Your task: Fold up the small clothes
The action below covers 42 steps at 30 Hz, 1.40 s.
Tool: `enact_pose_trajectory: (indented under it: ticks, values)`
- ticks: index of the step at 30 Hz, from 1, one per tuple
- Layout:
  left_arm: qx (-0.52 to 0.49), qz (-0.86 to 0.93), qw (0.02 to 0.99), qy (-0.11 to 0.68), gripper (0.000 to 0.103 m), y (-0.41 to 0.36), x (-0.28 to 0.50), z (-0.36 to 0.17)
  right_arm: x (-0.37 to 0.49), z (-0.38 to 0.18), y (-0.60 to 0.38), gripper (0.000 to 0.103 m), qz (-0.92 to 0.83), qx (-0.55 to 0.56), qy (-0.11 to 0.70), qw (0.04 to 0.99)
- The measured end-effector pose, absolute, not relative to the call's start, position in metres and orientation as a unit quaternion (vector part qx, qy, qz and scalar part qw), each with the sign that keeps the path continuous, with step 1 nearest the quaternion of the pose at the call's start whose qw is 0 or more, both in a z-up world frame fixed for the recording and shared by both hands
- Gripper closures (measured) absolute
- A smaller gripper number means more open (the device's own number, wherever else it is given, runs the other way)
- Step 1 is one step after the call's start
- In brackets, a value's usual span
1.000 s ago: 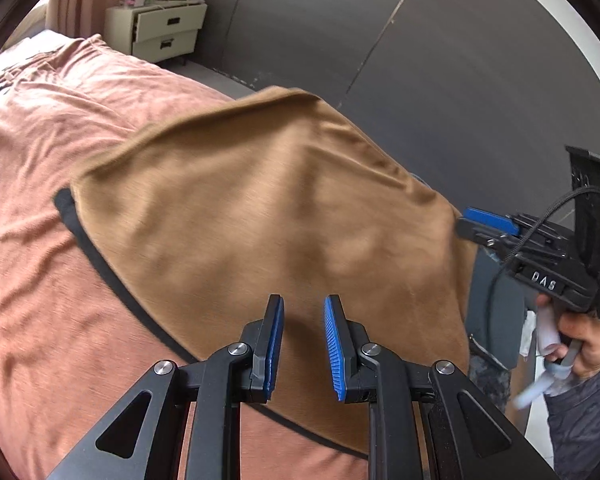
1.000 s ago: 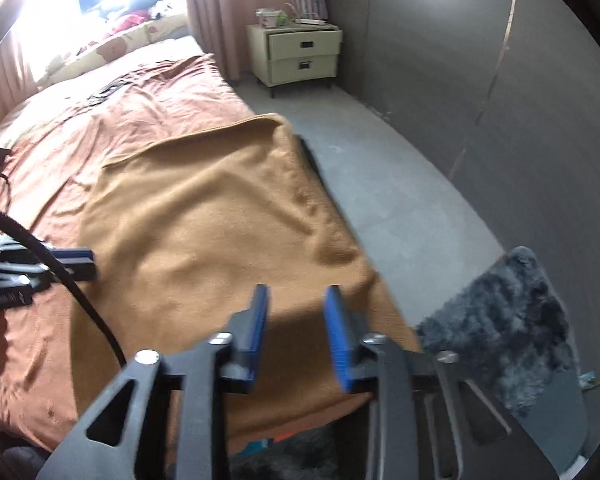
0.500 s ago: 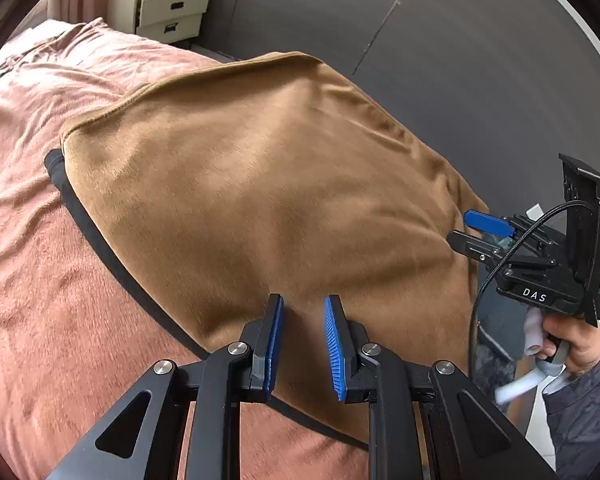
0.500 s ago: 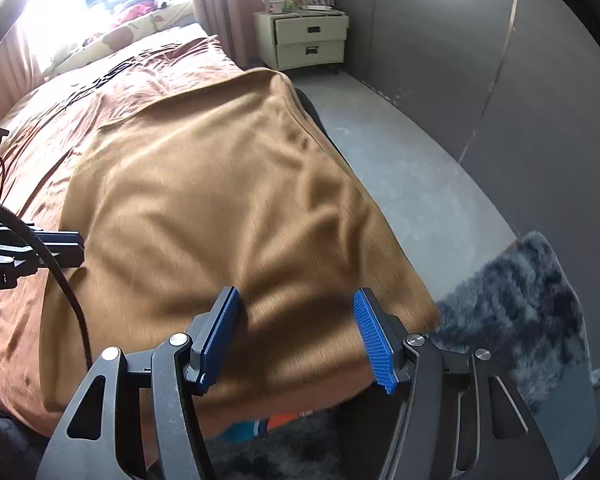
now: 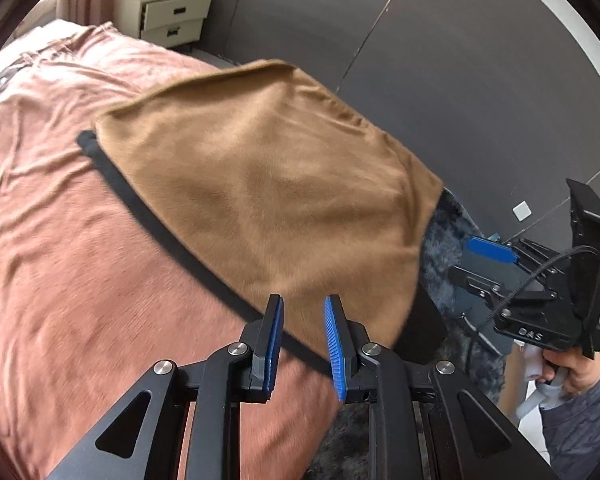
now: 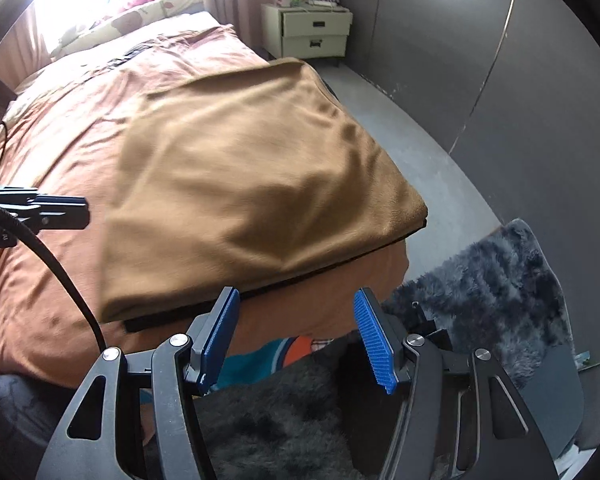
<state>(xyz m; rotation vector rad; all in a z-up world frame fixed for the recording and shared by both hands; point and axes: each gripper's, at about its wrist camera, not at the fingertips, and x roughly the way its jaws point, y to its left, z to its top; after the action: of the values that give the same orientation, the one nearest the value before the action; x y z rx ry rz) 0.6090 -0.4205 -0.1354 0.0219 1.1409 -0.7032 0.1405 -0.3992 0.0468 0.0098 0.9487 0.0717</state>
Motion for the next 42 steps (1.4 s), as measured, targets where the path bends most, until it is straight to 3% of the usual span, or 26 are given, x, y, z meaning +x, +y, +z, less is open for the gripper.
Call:
enact_pose_trajectory:
  ticks: [2,4,6,9,10,12,13,28,39,42]
  values:
    - [0.009,-0.323,0.788,0.524,0.079,-0.413,0.6,-0.124,0.123,0.062,-0.391,0.045,0.037,0.006,0.451,0.892]
    - [0.009,-0.321,0.793,0.518,0.069,-0.406,0.59,-0.111,0.105,0.075,-0.386,0.044,0.032,0.001,0.447,0.894]
    - [0.01,-0.318,0.802,0.506,0.047,-0.396,0.576,-0.097,0.091,0.087,-0.38,0.031,0.021,-0.003,0.443,0.896]
    - [0.008,-0.312,0.82,0.479,0.029,-0.38,0.556,-0.074,0.068,0.112,-0.373,0.018,-0.021,-0.011,0.431,0.902]
    - [0.009,-0.31,0.824,0.474,0.023,-0.377,0.552,-0.069,0.057,0.118,-0.369,0.018,-0.037,-0.013,0.43,0.902]
    - [0.01,-0.301,0.836,0.459,0.002,-0.368,0.539,-0.057,0.045,0.129,-0.363,0.017,-0.049,-0.008,0.423,0.905]
    - [0.01,-0.298,0.84,0.453,0.0,-0.364,0.535,-0.053,0.037,0.135,-0.361,0.017,-0.056,-0.007,0.417,0.907]
    - [-0.002,-0.257,0.872,0.416,0.0,-0.295,0.438,-0.011,-0.095,0.186,-0.342,0.017,-0.04,0.03,0.363,0.931]
    - [-0.017,-0.219,0.901,0.374,0.0,-0.232,0.351,0.011,-0.179,0.193,-0.338,0.017,-0.033,0.067,0.33,0.941]
    - [-0.02,-0.208,0.91,0.357,0.0,-0.216,0.326,0.018,-0.195,0.198,-0.333,0.011,-0.047,0.056,0.312,0.947]
